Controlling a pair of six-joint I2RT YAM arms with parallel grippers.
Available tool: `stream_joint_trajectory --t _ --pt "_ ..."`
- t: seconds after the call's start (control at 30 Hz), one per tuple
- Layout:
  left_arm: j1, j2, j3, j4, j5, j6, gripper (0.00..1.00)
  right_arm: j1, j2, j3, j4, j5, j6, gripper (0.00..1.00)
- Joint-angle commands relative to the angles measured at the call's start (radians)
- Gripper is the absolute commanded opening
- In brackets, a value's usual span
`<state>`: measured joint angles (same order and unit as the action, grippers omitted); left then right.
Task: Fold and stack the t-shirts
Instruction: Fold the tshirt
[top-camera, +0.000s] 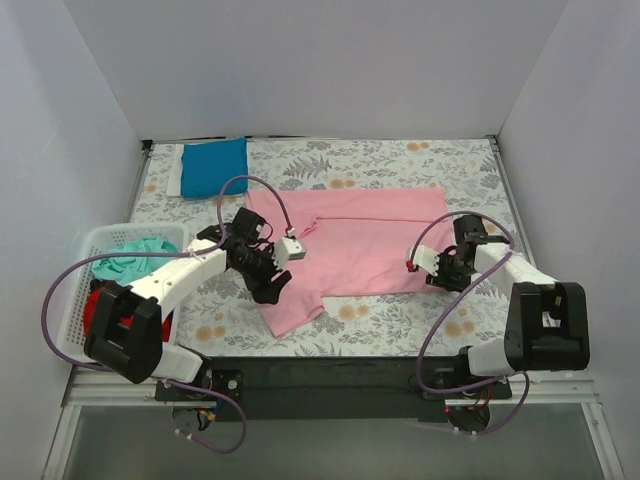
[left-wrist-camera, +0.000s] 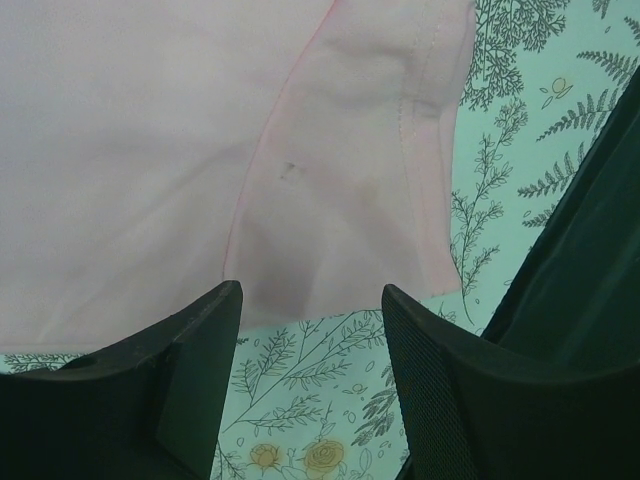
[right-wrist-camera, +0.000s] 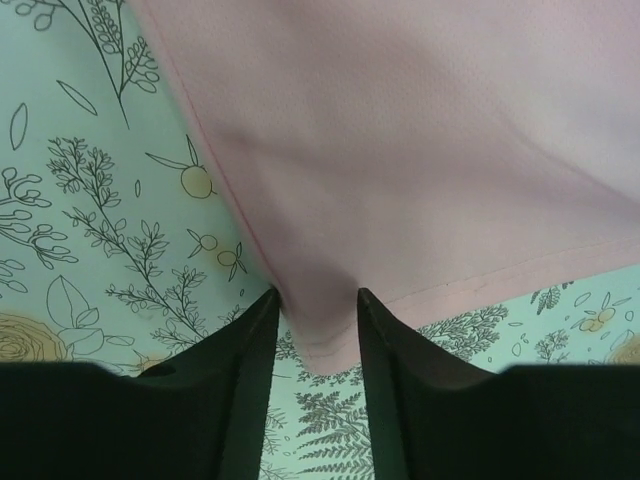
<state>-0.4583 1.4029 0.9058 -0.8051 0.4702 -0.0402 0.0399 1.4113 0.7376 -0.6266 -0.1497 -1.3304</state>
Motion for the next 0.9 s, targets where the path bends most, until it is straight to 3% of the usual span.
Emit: stream_joint_trajectory --t 0.0,0.07,0.17,0.2,0.5,0.63,0.73,0.77,0.87 --pt "-0.014 -0.018 -0.011 0.007 -0.01 0.034 0.57 0.002 -0.017 -0.069 0.042 0.05 -0.073 0.41" --pt "-0.034 -0.021 -0.021 0.01 -0.008 0.037 0.57 0.002 -0.038 -0.093 0.062 0.056 -0.076 0.36" --pt "-0.089 -0.024 -0.057 0.03 -0.022 0.046 0.56 0.005 -0.046 -0.092 0.062 0.058 -0.063 0.13" --pt "-0.109 -0.03 -0.089 0.043 -0.059 0.066 0.56 0.011 -0.052 -0.092 0.064 0.059 -0.058 0.02" --pt "-0.255 -0.042 -0.208 0.165 -0.194 0.082 0.55 0.038 -0.063 -0.076 0.056 0.067 -0.013 0.01" --pt "-0.295 -0.032 -0.252 0.184 -0.228 0.091 0.5 0.046 -0.06 -0.081 0.05 0.078 -0.015 0.01" --pt "-0.316 -0.038 -0.284 0.182 -0.245 0.091 0.33 0.046 -0.072 -0.092 0.044 0.081 -0.024 0.01" --pt "-0.322 -0.044 -0.298 0.169 -0.245 0.091 0.21 0.046 -0.08 -0.095 0.032 0.079 -0.027 0.01" --pt "-0.332 -0.091 -0.304 0.107 -0.219 0.082 0.02 0.046 -0.121 -0.115 -0.002 0.079 -0.038 0.01"
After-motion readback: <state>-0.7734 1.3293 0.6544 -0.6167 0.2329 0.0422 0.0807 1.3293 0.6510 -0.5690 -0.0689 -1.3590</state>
